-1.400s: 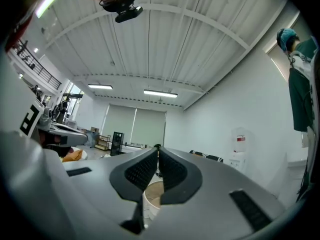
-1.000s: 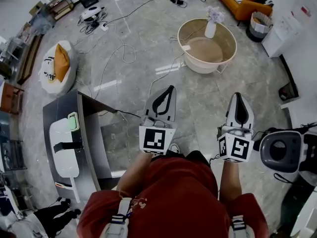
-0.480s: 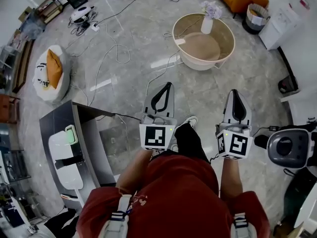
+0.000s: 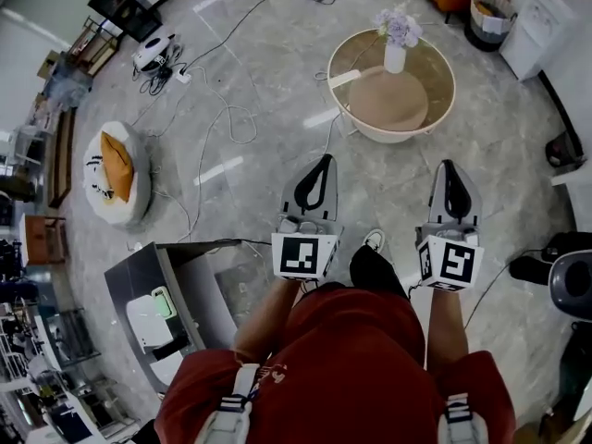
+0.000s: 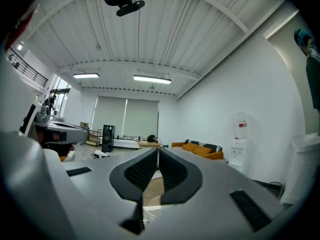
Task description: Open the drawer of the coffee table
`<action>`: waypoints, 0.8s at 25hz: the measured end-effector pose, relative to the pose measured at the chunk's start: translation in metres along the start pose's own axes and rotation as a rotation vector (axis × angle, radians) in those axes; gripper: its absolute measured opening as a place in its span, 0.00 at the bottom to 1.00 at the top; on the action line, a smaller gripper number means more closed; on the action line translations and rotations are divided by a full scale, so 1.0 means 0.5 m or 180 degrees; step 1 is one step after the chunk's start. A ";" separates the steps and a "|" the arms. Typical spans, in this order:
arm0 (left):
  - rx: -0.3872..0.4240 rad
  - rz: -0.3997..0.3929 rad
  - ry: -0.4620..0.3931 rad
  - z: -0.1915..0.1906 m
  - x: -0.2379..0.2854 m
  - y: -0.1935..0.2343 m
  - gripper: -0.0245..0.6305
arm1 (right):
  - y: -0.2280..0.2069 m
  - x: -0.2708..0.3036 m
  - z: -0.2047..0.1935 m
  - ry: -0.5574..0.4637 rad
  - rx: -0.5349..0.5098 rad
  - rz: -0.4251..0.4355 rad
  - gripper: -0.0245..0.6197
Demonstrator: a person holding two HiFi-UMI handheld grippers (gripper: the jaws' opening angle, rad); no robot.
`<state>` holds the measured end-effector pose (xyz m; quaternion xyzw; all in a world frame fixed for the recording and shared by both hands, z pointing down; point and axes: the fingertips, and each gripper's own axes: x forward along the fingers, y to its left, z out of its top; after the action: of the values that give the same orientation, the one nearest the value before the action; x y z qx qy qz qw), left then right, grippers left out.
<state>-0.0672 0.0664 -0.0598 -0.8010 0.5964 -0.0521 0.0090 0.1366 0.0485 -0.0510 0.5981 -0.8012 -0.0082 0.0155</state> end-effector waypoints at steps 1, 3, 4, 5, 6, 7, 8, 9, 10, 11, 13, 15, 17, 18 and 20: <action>0.0026 -0.0014 0.0027 -0.006 0.025 0.005 0.06 | -0.010 0.021 -0.008 0.0006 0.0051 -0.0027 0.08; 0.0076 -0.0062 0.0077 -0.015 0.070 0.008 0.06 | -0.030 0.060 -0.022 0.0032 0.0128 -0.0063 0.08; 0.0083 -0.0097 0.0100 -0.019 0.091 0.008 0.06 | -0.038 0.078 -0.028 0.0047 0.0143 -0.0068 0.08; 0.0086 -0.0129 0.0119 -0.022 0.110 0.008 0.06 | -0.046 0.095 -0.032 0.0061 0.0148 -0.0071 0.08; 0.0091 -0.0154 0.0136 -0.024 0.128 0.008 0.06 | -0.053 0.110 -0.035 0.0076 0.0152 -0.0078 0.08; 0.0097 -0.0171 0.0152 -0.028 0.144 0.009 0.06 | -0.058 0.124 -0.038 0.0091 0.0156 -0.0088 0.08; 0.0098 -0.0187 0.0169 -0.033 0.158 0.011 0.06 | -0.062 0.136 -0.042 0.0105 0.0163 -0.0099 0.08; 0.0093 -0.0206 0.0187 -0.039 0.171 0.014 0.06 | -0.065 0.147 -0.047 0.0120 0.0171 -0.0111 0.08; 0.0081 -0.0228 0.0203 -0.045 0.184 0.017 0.06 | -0.067 0.158 -0.053 0.0137 0.0176 -0.0127 0.08; 0.0066 -0.0251 0.0216 -0.051 0.197 0.021 0.06 | -0.067 0.168 -0.059 0.0158 0.0178 -0.0147 0.08; 0.0040 -0.0308 0.0242 -0.065 0.220 0.031 0.06 | -0.064 0.185 -0.072 0.0197 0.0188 -0.0199 0.08; 0.0051 -0.0396 0.0266 -0.081 0.244 0.044 0.06 | -0.055 0.202 -0.087 0.0216 0.0203 -0.0247 0.08; 0.0104 -0.0481 0.0267 -0.101 0.272 0.058 0.06 | -0.047 0.221 -0.112 0.0252 0.0164 -0.0263 0.08; 0.0131 -0.0526 0.0274 -0.115 0.286 0.063 0.06 | -0.044 0.229 -0.129 0.0271 0.0161 -0.0283 0.08; 0.0158 -0.0626 0.0328 -0.155 0.311 0.074 0.06 | -0.036 0.244 -0.170 0.0297 0.0217 -0.0352 0.08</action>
<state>-0.0657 -0.0892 0.0257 -0.8514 0.5131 -0.1086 -0.0070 0.1219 -0.0733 0.0351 0.6414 -0.7652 0.0461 0.0320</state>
